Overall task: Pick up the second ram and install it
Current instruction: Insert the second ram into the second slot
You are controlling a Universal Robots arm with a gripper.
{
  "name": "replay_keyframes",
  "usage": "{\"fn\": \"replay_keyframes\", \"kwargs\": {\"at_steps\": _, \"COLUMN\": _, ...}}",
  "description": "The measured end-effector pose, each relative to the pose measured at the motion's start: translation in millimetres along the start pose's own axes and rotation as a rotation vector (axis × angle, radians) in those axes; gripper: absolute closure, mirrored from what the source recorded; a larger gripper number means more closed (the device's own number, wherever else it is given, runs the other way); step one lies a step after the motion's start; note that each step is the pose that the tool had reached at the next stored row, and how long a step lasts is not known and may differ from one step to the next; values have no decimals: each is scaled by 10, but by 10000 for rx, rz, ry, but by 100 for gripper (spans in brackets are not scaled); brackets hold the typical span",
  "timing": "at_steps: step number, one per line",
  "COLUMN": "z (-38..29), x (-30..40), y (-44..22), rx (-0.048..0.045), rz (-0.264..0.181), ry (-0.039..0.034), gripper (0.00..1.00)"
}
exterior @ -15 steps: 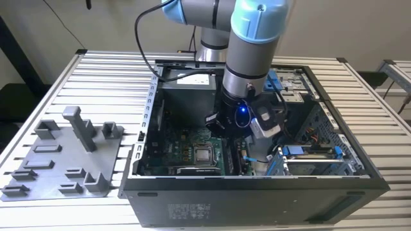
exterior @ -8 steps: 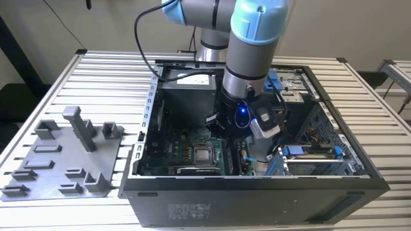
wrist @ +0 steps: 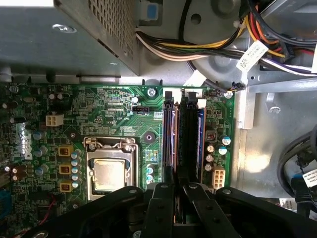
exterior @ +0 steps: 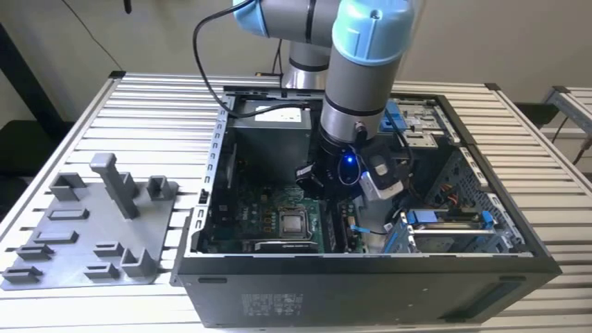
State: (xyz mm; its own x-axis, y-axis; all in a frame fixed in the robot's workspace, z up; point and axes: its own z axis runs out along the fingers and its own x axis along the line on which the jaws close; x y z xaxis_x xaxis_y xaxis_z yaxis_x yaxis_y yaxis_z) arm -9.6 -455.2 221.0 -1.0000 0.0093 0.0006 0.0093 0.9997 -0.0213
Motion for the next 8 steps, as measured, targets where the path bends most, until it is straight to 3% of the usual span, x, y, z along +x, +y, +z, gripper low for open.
{"fn": "replay_keyframes", "kwargs": {"at_steps": 8, "z": 1, "x": 0, "y": 0, "rx": -1, "rz": 0, "ry": -1, "gripper": 86}}
